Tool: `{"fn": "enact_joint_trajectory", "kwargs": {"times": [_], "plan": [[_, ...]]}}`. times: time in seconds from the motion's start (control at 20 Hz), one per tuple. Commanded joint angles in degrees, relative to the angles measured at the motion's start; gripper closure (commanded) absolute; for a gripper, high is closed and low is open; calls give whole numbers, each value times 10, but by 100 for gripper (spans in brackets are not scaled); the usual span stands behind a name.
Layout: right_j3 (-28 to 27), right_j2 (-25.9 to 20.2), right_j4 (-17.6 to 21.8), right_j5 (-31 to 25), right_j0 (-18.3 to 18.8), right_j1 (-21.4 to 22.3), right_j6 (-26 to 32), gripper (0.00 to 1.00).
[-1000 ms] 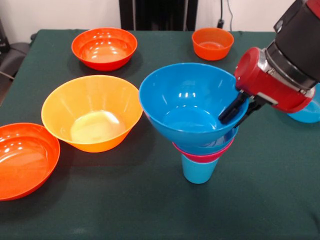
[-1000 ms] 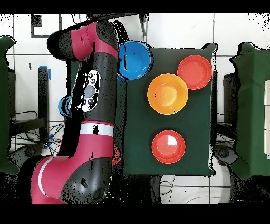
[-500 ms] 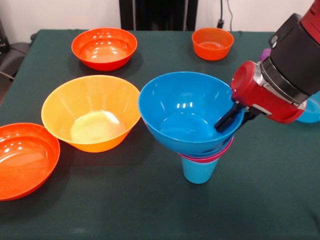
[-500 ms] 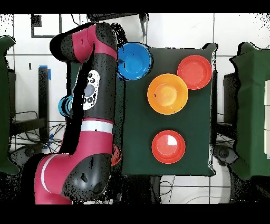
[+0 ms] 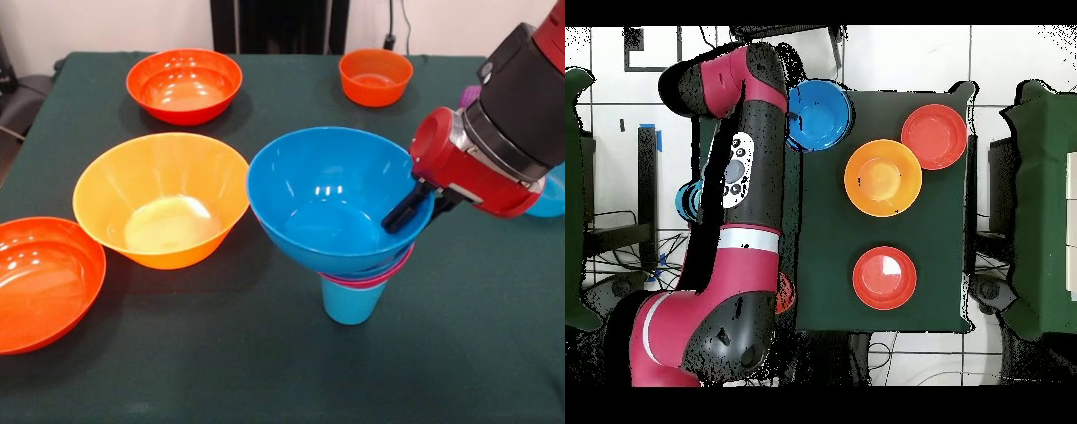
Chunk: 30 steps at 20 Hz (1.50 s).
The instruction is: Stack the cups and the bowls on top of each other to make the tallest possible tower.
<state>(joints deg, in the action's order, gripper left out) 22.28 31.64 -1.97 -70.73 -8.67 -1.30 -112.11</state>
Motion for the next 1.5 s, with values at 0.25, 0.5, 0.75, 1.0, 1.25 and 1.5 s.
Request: {"fn": "enact_joint_trajectory", "kwargs": {"times": [0.25, 0.5, 0.75, 1.0, 1.25, 1.5], "plan": [[9, -25, -27, -38, -4, 6, -117, 100], [12, -23, -36, -39, -6, 6, -119, 100], [50, -26, -35, -23, -18, 22, -123, 100], [61, -27, -30, -12, -16, 27, -116, 100], [41, -22, -28, -14, -7, 17, -105, 100], [42, -23, -29, -16, -6, 18, -102, 100]]}}
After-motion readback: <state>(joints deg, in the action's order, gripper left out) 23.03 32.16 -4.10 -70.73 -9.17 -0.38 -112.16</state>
